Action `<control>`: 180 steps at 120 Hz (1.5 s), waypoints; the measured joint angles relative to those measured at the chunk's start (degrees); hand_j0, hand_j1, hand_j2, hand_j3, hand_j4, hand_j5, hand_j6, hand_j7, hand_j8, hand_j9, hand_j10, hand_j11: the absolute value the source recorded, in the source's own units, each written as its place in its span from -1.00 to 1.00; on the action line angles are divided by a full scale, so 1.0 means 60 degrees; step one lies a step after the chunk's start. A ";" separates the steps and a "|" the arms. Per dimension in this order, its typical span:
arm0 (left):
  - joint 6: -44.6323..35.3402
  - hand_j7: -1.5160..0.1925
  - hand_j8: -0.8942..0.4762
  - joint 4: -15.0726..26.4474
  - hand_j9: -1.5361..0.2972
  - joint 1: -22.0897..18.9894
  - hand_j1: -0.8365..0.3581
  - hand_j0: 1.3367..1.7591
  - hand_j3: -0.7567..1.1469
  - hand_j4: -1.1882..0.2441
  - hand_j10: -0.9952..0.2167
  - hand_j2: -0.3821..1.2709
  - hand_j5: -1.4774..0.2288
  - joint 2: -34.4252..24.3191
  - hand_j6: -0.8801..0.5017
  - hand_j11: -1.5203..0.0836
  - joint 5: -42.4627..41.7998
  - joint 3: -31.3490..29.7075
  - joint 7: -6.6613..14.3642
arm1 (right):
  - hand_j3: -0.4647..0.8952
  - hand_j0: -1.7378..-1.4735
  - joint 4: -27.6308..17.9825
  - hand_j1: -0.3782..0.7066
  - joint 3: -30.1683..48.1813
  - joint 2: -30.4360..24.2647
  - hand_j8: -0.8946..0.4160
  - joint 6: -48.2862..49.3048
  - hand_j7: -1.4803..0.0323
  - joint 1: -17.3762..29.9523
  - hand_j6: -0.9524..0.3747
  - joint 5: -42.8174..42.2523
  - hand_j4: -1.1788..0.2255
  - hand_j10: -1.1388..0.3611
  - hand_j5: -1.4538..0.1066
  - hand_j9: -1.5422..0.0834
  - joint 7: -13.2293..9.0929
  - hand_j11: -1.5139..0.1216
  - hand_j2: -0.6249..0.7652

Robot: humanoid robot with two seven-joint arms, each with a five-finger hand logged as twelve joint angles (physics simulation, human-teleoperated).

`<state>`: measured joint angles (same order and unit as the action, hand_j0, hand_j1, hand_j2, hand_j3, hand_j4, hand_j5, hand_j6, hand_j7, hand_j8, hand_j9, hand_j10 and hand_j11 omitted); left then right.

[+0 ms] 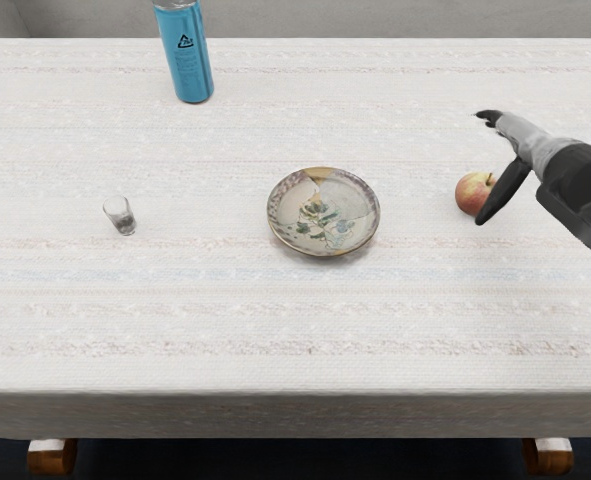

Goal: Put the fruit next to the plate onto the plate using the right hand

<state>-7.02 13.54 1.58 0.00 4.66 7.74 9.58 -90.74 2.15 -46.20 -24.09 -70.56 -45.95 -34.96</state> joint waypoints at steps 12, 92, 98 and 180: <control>0.0001 0.76 0.29 0.0000 0.66 0.0000 0.97 0.52 -0.21 0.65 0.63 -0.54 0.72 0.0000 0.26 0.88 0.0000 0.0000 0.0000 | -0.32 -0.40 0.0646 -0.84 -0.0267 0.0749 0.28 -0.0693 0.87 0.0309 0.35 -0.0299 0.60 0.45 0.78 0.82 -0.0004 0.77 -0.11; -0.0001 0.76 0.29 0.0000 0.66 0.0000 0.97 0.52 -0.21 0.65 0.63 -0.54 0.72 0.0000 0.26 0.88 -0.0001 0.0000 0.0000 | -0.32 -0.40 0.3663 -0.37 -0.0369 0.2694 -0.04 -0.1086 0.50 0.1275 0.05 -0.0380 0.30 0.16 0.43 0.48 -0.0007 0.43 -0.17; -0.0001 0.76 0.29 0.0000 0.66 0.0000 0.97 0.52 -0.21 0.65 0.63 -0.54 0.72 0.0000 0.26 0.88 -0.0001 0.0000 0.0000 | -0.32 -0.39 0.3672 -0.32 -0.0365 0.2707 -0.02 -0.1088 0.46 0.1280 0.08 -0.0382 0.26 0.13 0.39 0.44 -0.0008 0.40 -0.18; 0.0003 0.76 0.29 0.0000 0.66 -0.0001 0.97 0.52 -0.21 0.65 0.63 -0.54 0.72 0.0000 0.26 0.88 0.0002 0.0006 -0.0001 | -0.32 -0.31 0.3683 0.09 -0.0297 0.2867 -0.12 -0.1218 -0.05 0.1468 0.07 -0.0383 -0.07 -0.12 0.08 0.06 -0.0028 -0.01 -0.08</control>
<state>-7.01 13.54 1.58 0.00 4.67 7.78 9.57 -68.64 0.37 -29.00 -31.40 -61.75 -48.25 -35.12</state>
